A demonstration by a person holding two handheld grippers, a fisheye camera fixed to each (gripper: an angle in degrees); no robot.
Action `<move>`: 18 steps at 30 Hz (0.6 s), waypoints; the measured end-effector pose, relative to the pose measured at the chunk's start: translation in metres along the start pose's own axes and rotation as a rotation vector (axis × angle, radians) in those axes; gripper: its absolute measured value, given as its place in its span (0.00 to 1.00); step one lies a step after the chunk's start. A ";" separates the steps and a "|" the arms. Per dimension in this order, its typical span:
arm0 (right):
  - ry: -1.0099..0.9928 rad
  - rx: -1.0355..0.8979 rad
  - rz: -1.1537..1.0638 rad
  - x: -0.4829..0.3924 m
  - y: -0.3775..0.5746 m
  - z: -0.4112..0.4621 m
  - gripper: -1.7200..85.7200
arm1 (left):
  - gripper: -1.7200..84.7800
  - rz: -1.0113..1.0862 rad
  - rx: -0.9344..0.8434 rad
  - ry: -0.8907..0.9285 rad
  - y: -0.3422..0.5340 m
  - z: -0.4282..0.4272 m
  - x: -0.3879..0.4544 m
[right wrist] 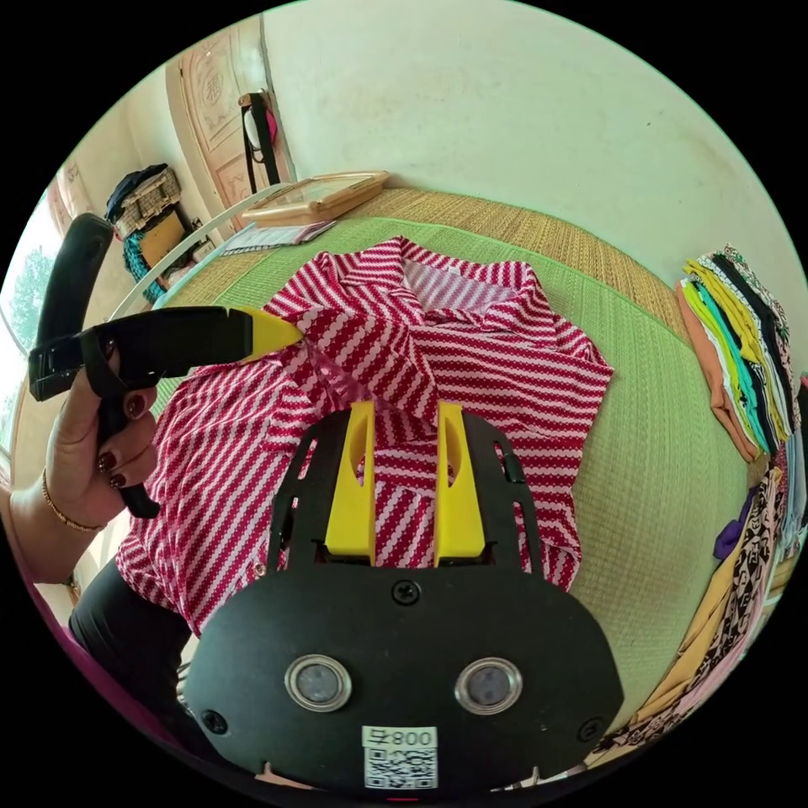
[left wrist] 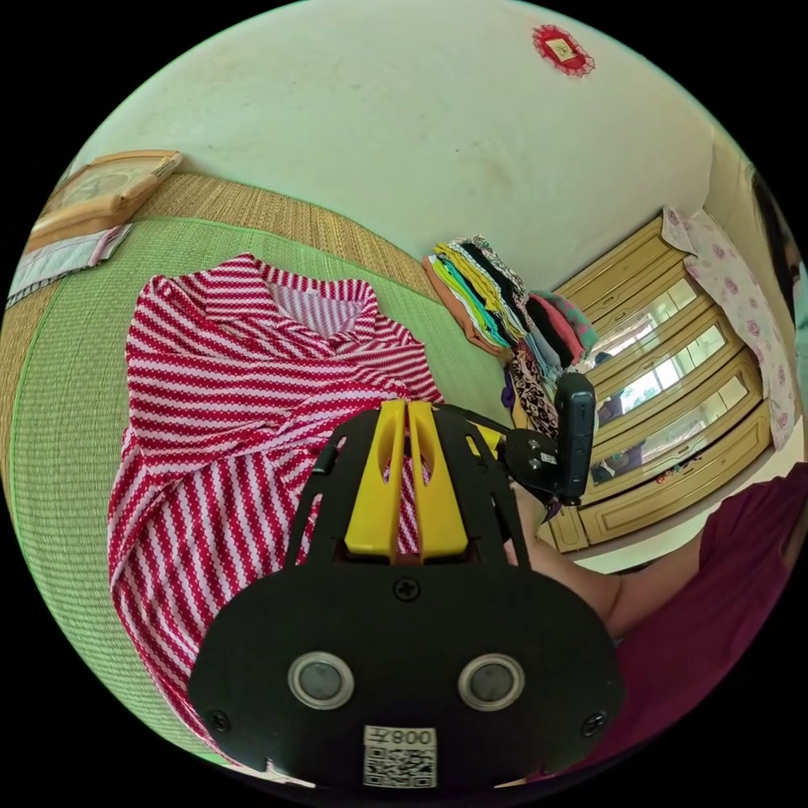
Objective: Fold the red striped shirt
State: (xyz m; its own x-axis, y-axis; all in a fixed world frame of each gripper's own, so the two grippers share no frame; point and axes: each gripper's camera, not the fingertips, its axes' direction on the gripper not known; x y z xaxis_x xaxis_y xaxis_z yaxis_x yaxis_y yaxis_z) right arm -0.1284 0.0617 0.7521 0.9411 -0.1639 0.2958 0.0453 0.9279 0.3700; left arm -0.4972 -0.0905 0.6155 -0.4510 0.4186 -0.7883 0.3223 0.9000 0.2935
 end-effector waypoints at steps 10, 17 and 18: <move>-0.075 0.061 -0.047 0.059 -0.022 -0.093 0.03 | 0.02 0.011 -0.046 0.004 0.017 -0.020 -0.001; -0.214 0.036 -0.003 0.115 -0.014 -0.155 0.02 | 0.02 -0.031 -0.140 0.080 0.041 -0.004 -0.001; -0.210 0.029 0.000 0.122 -0.011 -0.163 0.02 | 0.02 -0.028 -0.152 0.077 0.044 -0.001 0.000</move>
State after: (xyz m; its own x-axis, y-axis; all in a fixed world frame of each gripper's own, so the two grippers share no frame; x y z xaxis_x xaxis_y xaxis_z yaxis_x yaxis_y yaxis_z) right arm 0.0406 0.0866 0.6402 0.8504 -0.2331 0.4717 0.0330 0.9184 0.3943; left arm -0.4838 -0.0506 0.6289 -0.5225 0.3959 -0.7552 0.1814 0.9170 0.3552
